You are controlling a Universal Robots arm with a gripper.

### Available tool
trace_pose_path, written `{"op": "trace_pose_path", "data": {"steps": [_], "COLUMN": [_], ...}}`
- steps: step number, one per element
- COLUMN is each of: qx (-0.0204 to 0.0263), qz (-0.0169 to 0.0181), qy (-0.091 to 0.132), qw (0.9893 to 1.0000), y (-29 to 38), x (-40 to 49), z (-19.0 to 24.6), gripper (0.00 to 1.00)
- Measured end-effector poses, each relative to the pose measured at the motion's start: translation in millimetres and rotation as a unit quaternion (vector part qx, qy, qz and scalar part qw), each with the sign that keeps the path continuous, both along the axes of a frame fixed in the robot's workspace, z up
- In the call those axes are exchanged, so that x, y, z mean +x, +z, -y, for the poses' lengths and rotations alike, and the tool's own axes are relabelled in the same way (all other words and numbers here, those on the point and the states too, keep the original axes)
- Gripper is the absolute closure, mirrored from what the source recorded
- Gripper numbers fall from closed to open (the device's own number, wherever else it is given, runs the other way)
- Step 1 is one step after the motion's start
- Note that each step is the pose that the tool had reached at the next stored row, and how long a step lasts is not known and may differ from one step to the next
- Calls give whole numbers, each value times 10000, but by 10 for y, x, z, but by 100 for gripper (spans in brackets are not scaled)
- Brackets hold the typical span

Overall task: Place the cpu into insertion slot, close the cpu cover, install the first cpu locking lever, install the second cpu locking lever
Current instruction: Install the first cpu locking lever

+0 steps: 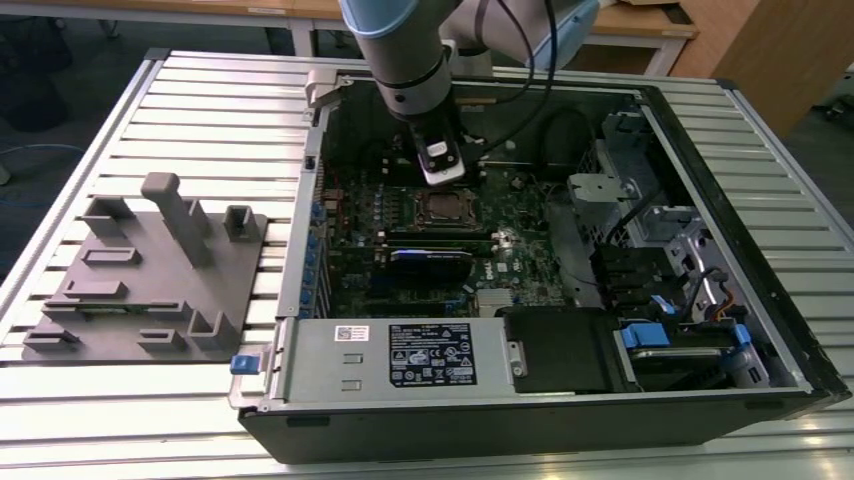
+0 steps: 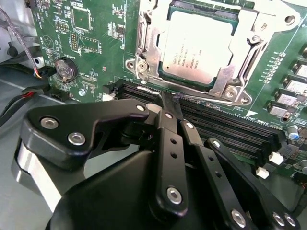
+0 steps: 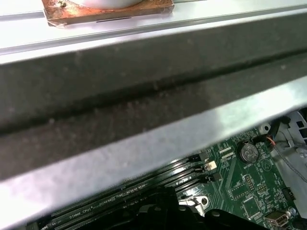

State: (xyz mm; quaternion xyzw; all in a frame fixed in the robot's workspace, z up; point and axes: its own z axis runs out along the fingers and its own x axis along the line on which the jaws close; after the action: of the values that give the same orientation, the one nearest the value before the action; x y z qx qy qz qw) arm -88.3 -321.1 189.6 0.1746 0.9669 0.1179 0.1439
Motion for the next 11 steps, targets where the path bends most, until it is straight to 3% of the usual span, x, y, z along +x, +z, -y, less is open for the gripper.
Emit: {"op": "trace_pose_path", "data": {"steps": [7,11], "qx": [-31,-75], "qz": [4,12], "qy": [0,0], "qw": [10000,10000], "y": [-18,-23], "x": [0,0], "z": [0,0], "gripper": [90,90]}}
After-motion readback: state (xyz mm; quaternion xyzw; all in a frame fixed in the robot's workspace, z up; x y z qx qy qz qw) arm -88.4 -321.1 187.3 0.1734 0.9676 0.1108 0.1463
